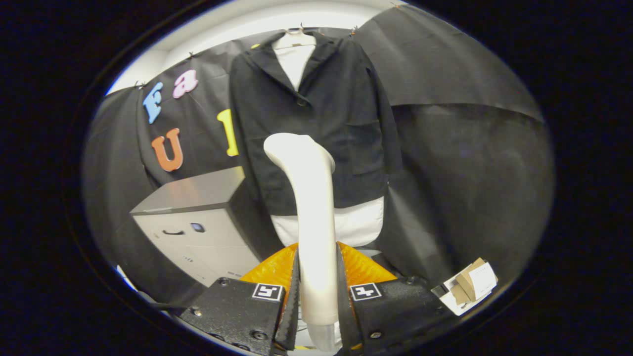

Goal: Iron the clothes twice with a garment steamer, once on the left side and once on the right side.

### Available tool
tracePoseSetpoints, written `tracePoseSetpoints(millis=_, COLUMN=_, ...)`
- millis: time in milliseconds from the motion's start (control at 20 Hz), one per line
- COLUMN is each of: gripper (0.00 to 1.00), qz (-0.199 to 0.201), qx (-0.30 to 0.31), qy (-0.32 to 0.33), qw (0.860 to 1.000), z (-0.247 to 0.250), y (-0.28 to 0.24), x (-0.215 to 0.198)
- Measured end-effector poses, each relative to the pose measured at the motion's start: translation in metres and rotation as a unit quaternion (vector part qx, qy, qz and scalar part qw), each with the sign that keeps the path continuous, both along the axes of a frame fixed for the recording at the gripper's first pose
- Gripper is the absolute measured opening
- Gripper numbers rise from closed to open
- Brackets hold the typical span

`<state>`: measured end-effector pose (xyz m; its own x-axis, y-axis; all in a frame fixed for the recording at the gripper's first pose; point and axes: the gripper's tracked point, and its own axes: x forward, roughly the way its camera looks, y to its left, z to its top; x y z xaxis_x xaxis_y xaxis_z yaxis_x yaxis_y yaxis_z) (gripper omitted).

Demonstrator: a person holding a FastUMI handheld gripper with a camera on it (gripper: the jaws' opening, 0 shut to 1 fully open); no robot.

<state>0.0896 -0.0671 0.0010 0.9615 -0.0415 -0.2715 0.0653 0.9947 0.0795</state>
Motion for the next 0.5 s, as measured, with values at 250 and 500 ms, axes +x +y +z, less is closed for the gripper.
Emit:
tracePoseSetpoints(millis=250, gripper=0.36, qz=0.039, qx=-0.013, qy=-0.001, qw=0.999, z=-0.004, y=0.088, x=-0.081)
tracePoseSetpoints(millis=500, gripper=0.37, qz=0.092, qx=-0.047, qy=0.023, qw=0.994, z=-0.033, y=0.154, x=-0.132)
